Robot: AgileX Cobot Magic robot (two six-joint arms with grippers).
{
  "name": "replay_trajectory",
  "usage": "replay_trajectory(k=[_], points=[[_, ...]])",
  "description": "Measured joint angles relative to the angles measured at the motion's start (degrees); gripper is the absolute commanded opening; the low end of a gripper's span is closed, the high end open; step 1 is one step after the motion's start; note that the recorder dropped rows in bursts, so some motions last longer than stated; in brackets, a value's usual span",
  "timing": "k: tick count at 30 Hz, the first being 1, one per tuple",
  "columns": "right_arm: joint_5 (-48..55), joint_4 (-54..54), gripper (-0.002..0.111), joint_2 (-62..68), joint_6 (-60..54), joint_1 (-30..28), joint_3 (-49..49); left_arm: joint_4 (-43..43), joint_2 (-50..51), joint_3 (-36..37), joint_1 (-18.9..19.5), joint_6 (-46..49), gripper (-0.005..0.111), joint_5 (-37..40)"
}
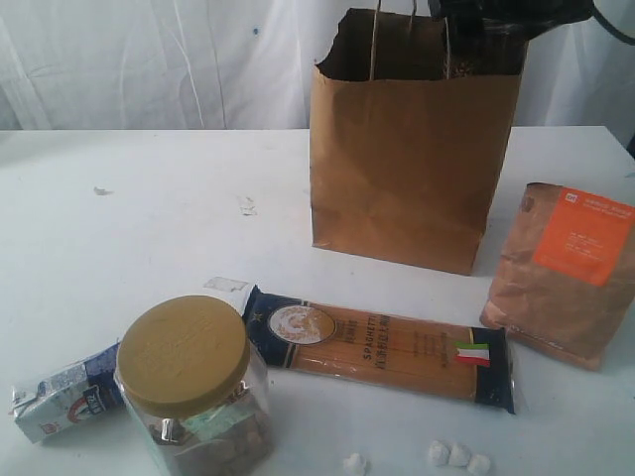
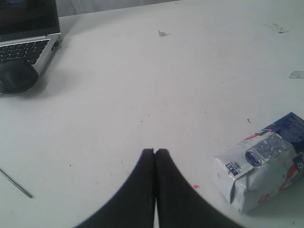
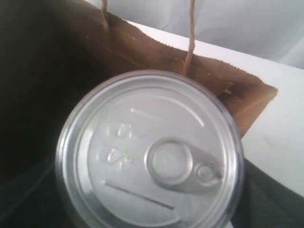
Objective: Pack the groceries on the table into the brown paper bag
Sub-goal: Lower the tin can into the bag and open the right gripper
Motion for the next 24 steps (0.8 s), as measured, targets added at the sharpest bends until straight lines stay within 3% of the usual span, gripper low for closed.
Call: replay_trajectory(k=[24], points=[[1.5, 0.0, 0.062, 0.0, 0.0, 0.0, 0.0, 0.0, 0.0, 0.0, 0.0, 0.0, 0.0, 0.0]])
